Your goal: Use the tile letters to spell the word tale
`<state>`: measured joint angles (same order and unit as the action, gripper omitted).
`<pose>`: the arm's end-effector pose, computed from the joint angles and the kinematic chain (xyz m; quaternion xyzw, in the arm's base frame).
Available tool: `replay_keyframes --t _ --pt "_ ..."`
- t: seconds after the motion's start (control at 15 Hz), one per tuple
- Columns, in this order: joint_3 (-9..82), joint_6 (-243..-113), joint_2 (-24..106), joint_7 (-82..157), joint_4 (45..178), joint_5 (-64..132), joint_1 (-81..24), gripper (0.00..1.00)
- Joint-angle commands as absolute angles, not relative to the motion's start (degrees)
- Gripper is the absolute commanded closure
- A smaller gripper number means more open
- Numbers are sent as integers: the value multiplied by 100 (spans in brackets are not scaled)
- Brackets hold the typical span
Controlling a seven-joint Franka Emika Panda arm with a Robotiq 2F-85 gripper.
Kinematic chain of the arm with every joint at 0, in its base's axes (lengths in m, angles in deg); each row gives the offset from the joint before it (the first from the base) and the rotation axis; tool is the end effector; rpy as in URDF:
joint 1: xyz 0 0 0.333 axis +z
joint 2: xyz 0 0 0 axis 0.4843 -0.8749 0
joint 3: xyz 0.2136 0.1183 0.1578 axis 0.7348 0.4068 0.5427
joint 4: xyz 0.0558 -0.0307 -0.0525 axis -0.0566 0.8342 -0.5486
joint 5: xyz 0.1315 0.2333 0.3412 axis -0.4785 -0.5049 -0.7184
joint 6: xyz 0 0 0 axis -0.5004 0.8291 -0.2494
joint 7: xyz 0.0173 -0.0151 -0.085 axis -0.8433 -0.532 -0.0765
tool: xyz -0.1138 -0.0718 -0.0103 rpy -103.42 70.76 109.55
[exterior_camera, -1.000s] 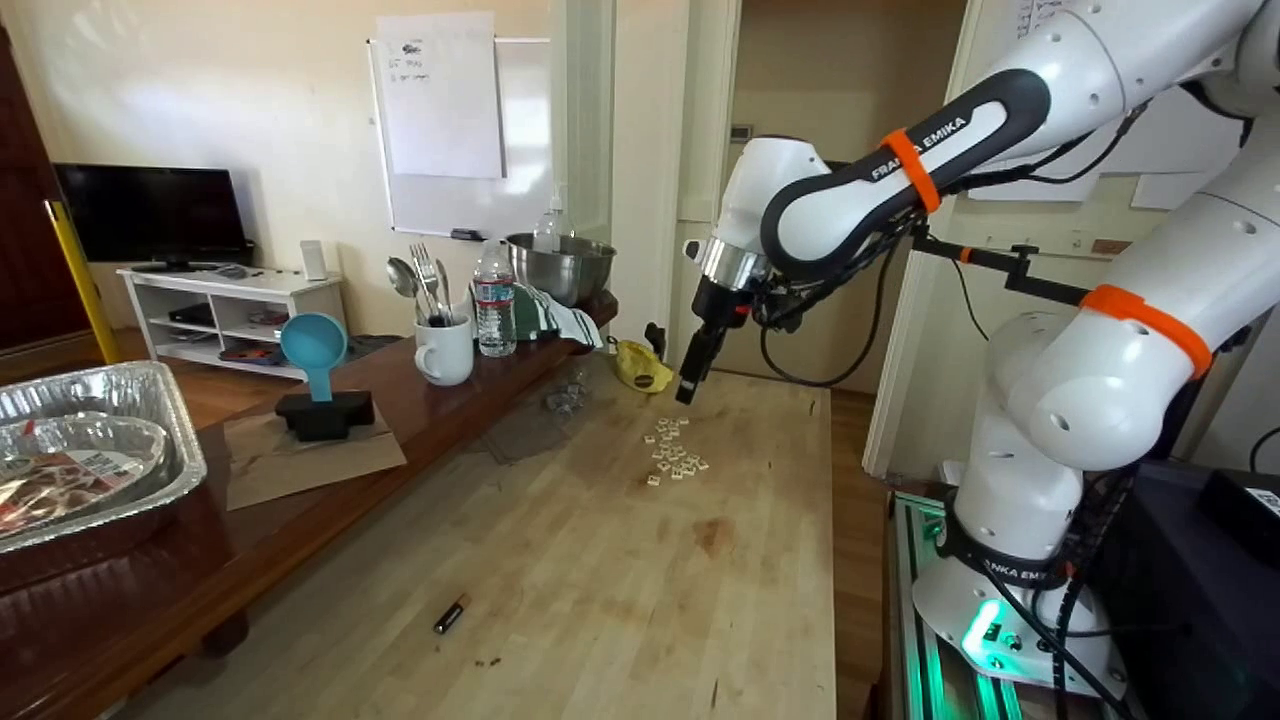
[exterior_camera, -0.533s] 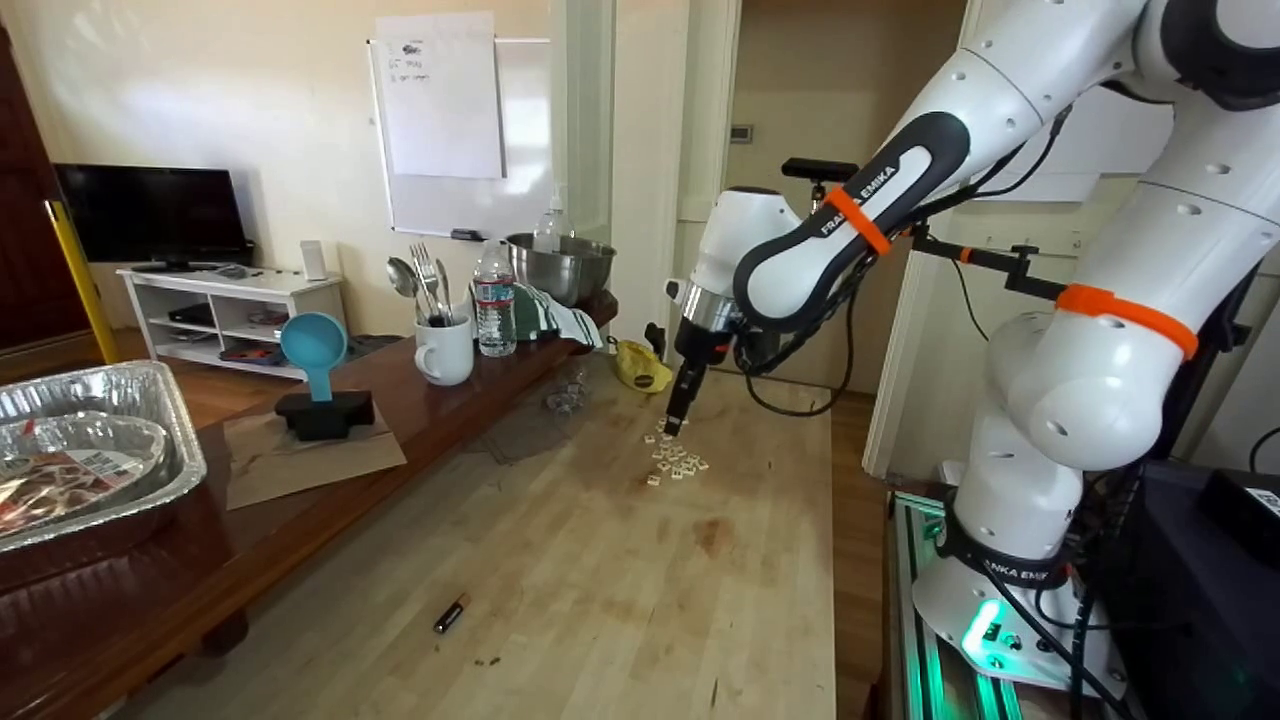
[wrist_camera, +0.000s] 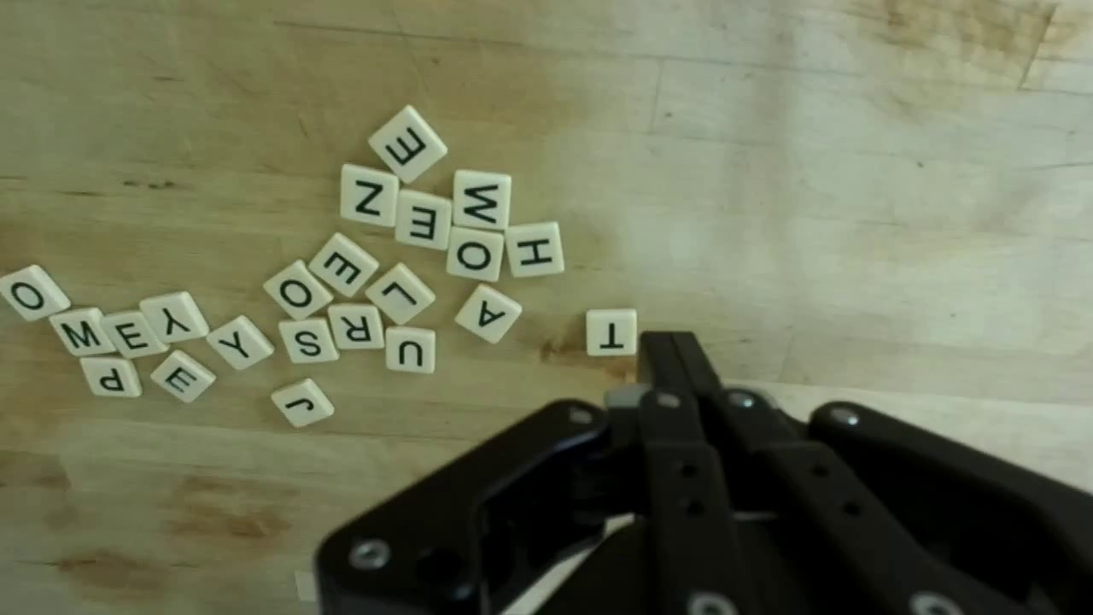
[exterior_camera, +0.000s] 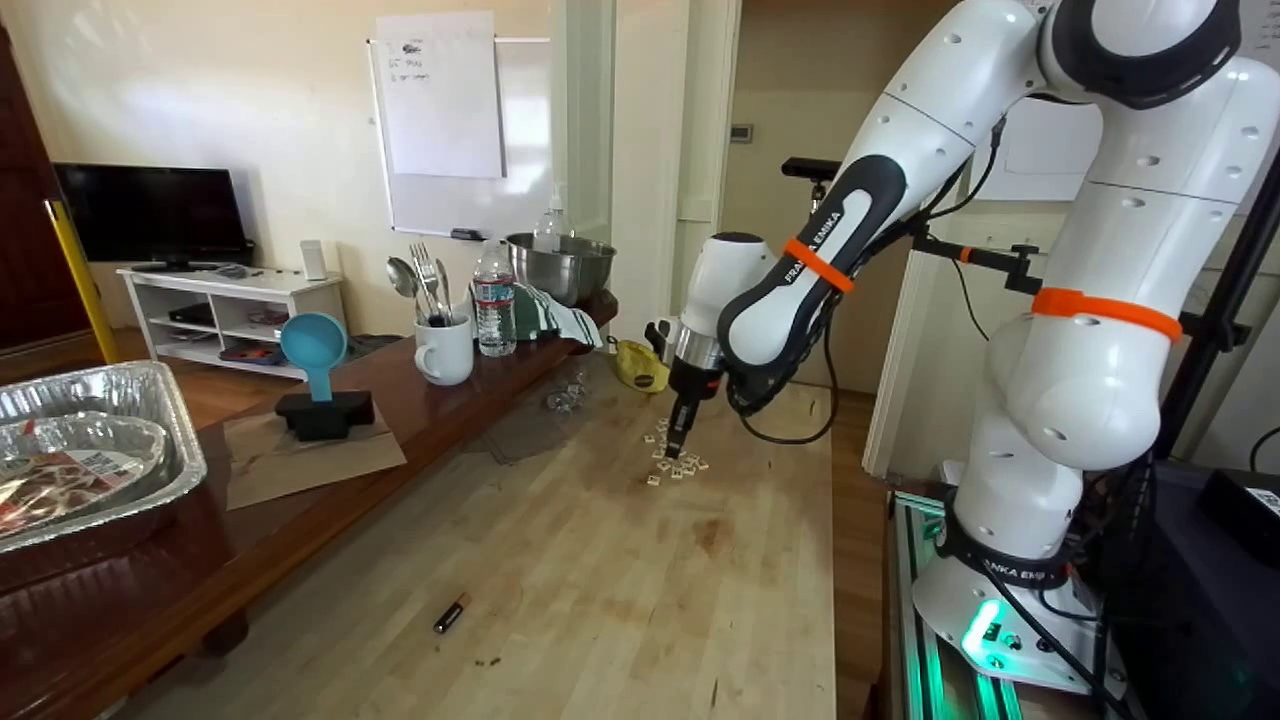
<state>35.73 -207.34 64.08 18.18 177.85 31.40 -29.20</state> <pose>0.4307 -0.0375 0.1795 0.9908 0.0874 0.1020 0.0141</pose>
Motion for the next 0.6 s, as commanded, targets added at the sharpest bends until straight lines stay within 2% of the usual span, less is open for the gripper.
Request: replay_keyframes --t 0.0,0.53 --pt "3558 -21110 5964 1732 17779 3323 -3036 100" --pt "3611 -21889 5243 1513 17619 2983 -3027 100"
